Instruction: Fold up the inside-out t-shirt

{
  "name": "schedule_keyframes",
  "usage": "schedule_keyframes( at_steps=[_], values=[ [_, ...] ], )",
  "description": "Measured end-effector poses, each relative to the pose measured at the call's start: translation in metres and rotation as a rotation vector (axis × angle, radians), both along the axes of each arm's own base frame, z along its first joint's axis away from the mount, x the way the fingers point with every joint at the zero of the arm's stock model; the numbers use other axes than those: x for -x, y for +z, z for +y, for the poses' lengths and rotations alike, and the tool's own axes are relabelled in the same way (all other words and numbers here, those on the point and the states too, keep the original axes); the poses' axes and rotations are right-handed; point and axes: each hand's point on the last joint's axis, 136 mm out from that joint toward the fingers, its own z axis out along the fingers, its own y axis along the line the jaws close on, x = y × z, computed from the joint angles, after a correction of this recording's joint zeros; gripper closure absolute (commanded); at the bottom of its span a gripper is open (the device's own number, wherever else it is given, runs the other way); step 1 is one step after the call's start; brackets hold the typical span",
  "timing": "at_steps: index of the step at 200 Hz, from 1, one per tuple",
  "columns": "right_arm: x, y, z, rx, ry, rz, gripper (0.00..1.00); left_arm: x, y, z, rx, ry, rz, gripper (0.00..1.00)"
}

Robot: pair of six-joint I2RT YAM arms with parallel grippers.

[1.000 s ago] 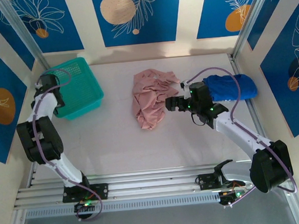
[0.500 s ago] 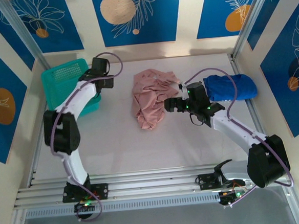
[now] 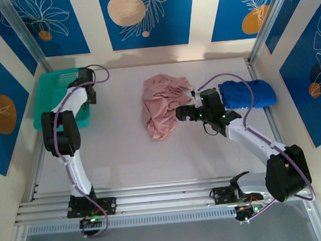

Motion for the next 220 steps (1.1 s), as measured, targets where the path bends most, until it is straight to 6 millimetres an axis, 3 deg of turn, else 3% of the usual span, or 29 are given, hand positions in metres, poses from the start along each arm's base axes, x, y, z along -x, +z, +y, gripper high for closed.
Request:
schedule_keyframes(
  at_steps=[39, 63, 90, 115, 142, 162, 176, 189, 199, 207, 220],
  values=[
    [0.000, -0.014, 0.000, 0.017, 0.000, 0.039, 0.00, -0.001, 0.007, 0.022, -0.016, 0.027, 0.004, 0.13],
    [0.001, -0.017, 0.000, 0.020, -0.004, 0.058, 0.01, -0.019, 0.015, 0.024, -0.020, 0.022, -0.020, 0.13],
    [-0.002, -0.018, 0.000, 0.026, -0.005, 0.071, 0.02, -0.027, 0.018, 0.018, 0.017, 0.009, -0.045, 0.12],
    [-0.019, -0.028, 0.001, 0.037, -0.022, 0.115, 0.11, -0.021, 0.027, -0.008, 0.111, -0.041, -0.087, 0.10],
    [-0.051, -0.048, -0.005, 0.044, -0.066, 0.186, 0.31, -0.004, 0.069, -0.062, 0.234, -0.136, -0.211, 0.10],
    [-0.070, -0.067, -0.010, 0.045, -0.083, 0.239, 0.33, 0.012, 0.103, -0.122, 0.368, -0.251, -0.326, 0.11],
    [-0.082, -0.080, -0.008, 0.038, -0.079, 0.274, 0.30, 0.029, 0.107, -0.165, 0.473, -0.341, -0.359, 0.12],
    [-0.091, -0.090, 0.002, 0.023, -0.050, 0.297, 0.28, 0.048, 0.089, -0.207, 0.576, -0.423, -0.331, 0.13],
    [-0.096, -0.097, 0.011, 0.007, -0.025, 0.313, 0.30, 0.065, 0.062, -0.238, 0.648, -0.477, -0.264, 0.13],
    [-0.100, -0.102, 0.019, -0.001, -0.006, 0.324, 0.35, 0.080, 0.037, -0.262, 0.696, -0.512, -0.194, 0.15],
    [-0.106, -0.108, 0.028, -0.012, 0.022, 0.334, 0.53, 0.104, -0.005, -0.296, 0.751, -0.560, -0.069, 0.19]
  ],
)
